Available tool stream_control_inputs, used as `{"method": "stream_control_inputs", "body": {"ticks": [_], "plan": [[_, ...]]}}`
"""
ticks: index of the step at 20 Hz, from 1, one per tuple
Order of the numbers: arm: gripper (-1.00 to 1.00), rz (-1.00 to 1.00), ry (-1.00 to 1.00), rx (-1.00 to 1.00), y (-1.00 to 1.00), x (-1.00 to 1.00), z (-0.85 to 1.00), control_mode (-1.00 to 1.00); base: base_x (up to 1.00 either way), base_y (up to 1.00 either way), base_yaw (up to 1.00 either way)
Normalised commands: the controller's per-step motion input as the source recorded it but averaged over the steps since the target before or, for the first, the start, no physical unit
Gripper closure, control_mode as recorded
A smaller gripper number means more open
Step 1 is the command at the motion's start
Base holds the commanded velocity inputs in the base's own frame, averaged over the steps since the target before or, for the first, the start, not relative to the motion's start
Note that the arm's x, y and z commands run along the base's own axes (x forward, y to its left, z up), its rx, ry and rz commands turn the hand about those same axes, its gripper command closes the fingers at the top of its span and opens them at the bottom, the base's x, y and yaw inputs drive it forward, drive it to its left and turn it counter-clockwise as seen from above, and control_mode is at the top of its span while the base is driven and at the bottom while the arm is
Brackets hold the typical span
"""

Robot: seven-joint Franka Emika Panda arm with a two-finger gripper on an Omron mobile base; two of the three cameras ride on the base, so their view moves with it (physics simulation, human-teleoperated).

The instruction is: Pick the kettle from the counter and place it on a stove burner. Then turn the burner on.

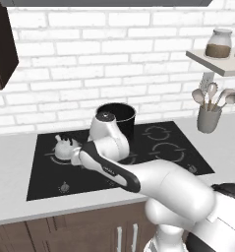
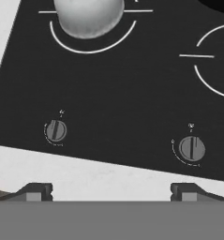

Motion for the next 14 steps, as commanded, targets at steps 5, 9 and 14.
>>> {"method": "stream_control_inputs", "body": {"ticks": [5,9,14], "plan": [[-1.0,0.01,0.0,0.0,0.38,-0.05,0.0,-1.0,0.0,0.0,0.0],[-1.0,0.07,0.02,0.0,0.46,0.0,0.0,-1.0,0.0,0.0,0.0],[-1.0,0.01,0.13,0.0,0.31,0.06,-0.11,-1.0,0.0,0.0,0.0]]}}
